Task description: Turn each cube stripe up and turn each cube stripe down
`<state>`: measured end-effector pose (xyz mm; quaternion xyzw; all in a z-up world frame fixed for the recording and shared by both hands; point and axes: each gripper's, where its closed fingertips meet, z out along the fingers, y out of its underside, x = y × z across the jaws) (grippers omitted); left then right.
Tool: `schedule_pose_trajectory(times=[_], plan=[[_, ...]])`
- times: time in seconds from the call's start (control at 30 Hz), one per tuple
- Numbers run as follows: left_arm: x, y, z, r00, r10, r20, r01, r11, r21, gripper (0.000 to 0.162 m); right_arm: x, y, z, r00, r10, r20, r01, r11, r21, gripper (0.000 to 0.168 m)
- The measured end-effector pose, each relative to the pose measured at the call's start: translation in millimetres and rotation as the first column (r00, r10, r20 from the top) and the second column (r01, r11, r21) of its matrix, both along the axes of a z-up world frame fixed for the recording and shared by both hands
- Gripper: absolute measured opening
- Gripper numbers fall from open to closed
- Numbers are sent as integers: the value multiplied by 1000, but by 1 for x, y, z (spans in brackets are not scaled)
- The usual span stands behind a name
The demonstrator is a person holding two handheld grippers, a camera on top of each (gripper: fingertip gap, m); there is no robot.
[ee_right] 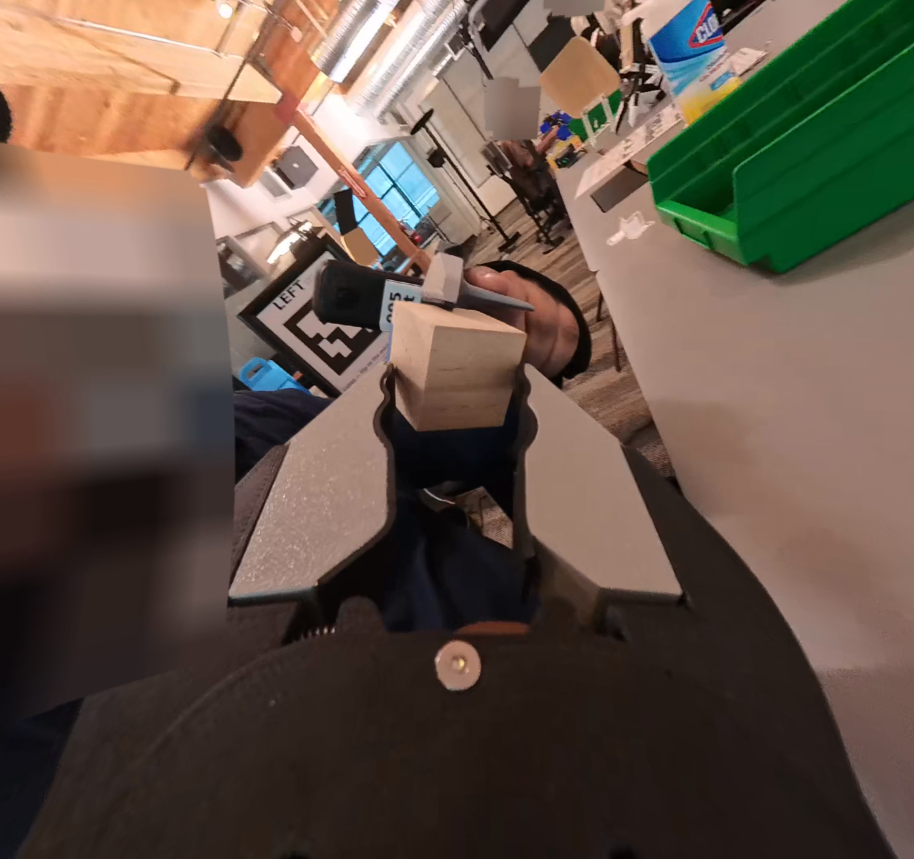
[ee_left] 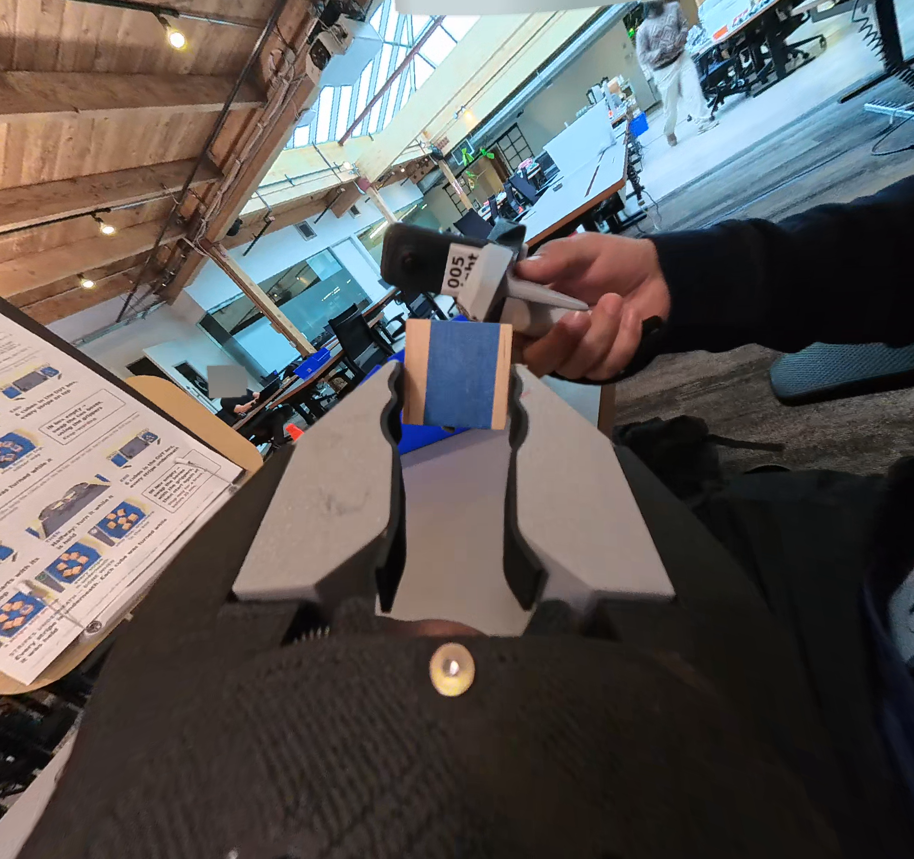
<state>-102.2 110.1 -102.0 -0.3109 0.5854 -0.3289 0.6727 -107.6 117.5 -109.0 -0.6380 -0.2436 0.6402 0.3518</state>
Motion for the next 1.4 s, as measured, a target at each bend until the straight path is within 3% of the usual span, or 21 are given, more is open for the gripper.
schedule_pose_trajectory(times=[0.43,0.7,1.1,1.17,1.27,1.4], plan=[[5,21,-21,996,67,-54,-70,996,-59,41,8,18,-15,977,-140,161,133,990,54,45],[1,47,-26,988,129,-82,-140,978,-154,64,28,28,-9,971,-202,129,198,979,47,45],[-5,63,-33,962,226,-151,-246,962,-123,60,48,36,-4,955,-277,110,274,961,38,45],[-8,79,-40,941,285,-184,-314,936,-159,55,56,38,0,948,-301,101,298,953,47,45],[-24,130,-70,811,466,-354,-565,782,-264,39,81,44,9,928,-369,56,367,929,40,45],[-37,140,-87,779,414,-470,-595,726,-346,44,145,62,18,826,-562,29,561,827,42,45]])
